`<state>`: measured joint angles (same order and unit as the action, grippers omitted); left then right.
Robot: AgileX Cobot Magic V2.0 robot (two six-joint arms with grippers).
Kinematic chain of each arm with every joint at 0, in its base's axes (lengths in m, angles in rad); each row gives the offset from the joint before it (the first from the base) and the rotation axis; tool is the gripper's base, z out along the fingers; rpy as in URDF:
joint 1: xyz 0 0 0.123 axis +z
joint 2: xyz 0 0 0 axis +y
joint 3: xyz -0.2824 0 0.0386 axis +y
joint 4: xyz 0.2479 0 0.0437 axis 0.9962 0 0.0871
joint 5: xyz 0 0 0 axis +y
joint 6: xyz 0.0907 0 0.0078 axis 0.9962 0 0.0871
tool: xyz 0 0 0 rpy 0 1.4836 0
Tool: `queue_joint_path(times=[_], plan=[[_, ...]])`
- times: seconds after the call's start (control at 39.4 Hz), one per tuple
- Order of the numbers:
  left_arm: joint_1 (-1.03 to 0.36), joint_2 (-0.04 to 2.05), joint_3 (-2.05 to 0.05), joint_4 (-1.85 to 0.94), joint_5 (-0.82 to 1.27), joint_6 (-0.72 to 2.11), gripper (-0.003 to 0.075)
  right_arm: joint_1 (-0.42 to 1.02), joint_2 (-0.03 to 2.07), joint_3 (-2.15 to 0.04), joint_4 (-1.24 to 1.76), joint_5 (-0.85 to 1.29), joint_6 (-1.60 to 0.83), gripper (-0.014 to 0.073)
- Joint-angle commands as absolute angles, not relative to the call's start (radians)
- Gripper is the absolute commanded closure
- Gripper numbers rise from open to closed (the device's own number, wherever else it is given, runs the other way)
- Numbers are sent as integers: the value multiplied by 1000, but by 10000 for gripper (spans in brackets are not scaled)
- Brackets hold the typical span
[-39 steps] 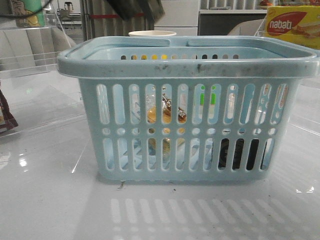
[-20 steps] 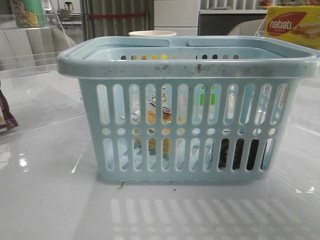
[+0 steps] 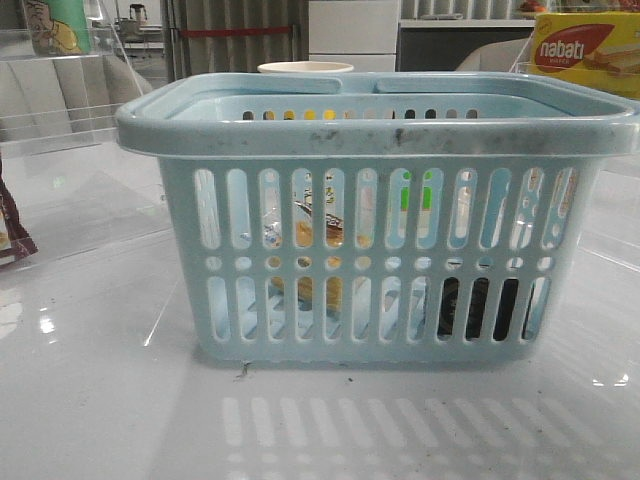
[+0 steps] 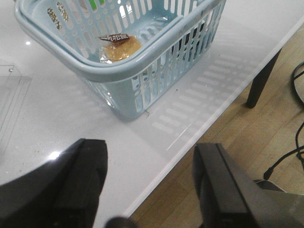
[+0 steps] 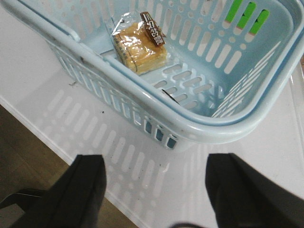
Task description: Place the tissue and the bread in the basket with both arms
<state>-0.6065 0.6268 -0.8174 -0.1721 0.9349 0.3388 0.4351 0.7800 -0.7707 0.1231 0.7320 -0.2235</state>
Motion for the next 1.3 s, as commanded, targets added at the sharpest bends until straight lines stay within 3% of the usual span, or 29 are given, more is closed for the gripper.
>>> queue_joint_path(times=[0.0,0.48,0.58,0.99,1.14,1.27], plan=[[-605,593,-800,-127,852,323,265,435,773,-797,81,687,-232,43],[-605,583,-749,-27,796,189,266,432,661,-797,77,782,-202,43],[-605,583,-749,-29,794,189,296,432,661,-797,79,788,-202,50],[-605,583,-749,-29,779,189,617,432,661,-797,89,810,-202,465],[-605,583,-749,-29,768,189,629,432,661,-797,89,810,-202,540],[-605,583,-749,-30,773,189,630,432,661,-797,89,810,-202,540]])
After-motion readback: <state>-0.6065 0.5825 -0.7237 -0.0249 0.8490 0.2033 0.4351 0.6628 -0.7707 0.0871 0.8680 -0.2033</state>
